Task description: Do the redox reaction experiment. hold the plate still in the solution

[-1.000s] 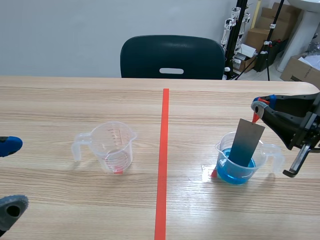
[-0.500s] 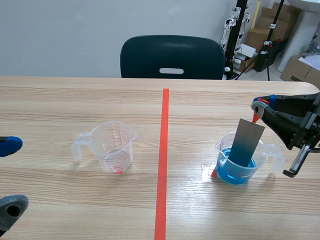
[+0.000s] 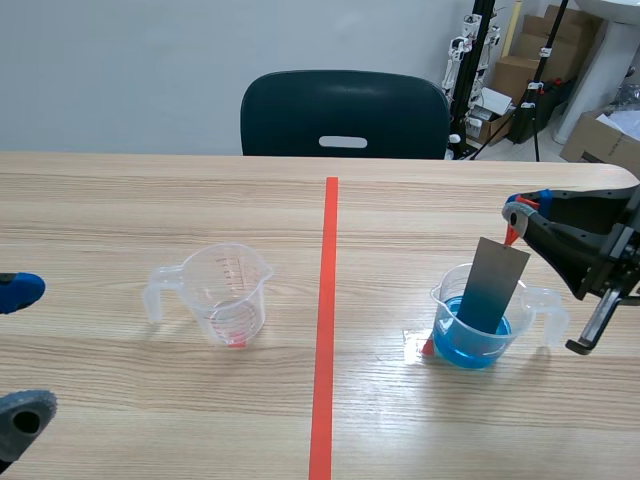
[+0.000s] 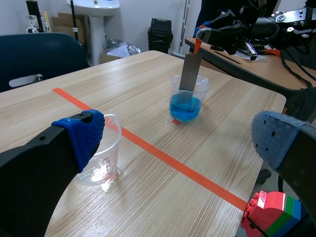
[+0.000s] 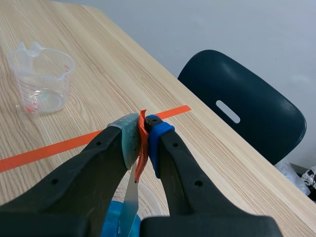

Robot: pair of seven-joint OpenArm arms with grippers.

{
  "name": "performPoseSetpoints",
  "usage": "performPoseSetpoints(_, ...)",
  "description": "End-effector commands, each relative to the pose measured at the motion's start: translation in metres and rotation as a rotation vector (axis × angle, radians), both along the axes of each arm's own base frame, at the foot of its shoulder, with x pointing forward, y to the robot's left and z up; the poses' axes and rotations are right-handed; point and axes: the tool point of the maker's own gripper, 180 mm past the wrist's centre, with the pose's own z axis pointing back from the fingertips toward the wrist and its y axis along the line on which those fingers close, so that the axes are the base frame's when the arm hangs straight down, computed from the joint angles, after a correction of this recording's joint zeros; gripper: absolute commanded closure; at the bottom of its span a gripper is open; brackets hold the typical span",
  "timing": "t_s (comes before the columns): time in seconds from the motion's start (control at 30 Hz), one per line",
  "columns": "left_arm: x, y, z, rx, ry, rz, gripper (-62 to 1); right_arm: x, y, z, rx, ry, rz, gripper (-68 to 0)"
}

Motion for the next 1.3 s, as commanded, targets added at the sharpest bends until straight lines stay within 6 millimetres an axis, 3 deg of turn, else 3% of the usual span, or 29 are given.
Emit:
performPoseSetpoints(0.0,0.003,0.001,0.008,-0.019,-0.023,0.005,-62.3,0.003,-0.001,0.012,0.022,-0.033,0.007,-0.4)
performPoseSetpoints(0.2,0.003,0.001,0.008,-0.019,-0.023,0.005,-62.3,-0.001,0.002,0.005,-0.029,-0.035,0.031,-0.4)
performPoseSetpoints(0.4,0.003,0.001,0.008,-0.019,-0.023,0.005,-62.3,0.004,-0.002,0.017,0.051,-0.039,-0.001,-0.4)
performPoseSetpoints(1.27,0.003,0.001,0.008,-0.019,-0.023,0.005,-62.3,0.004,-0.002,0.016,0.048,-0.038,0.000,-0.4)
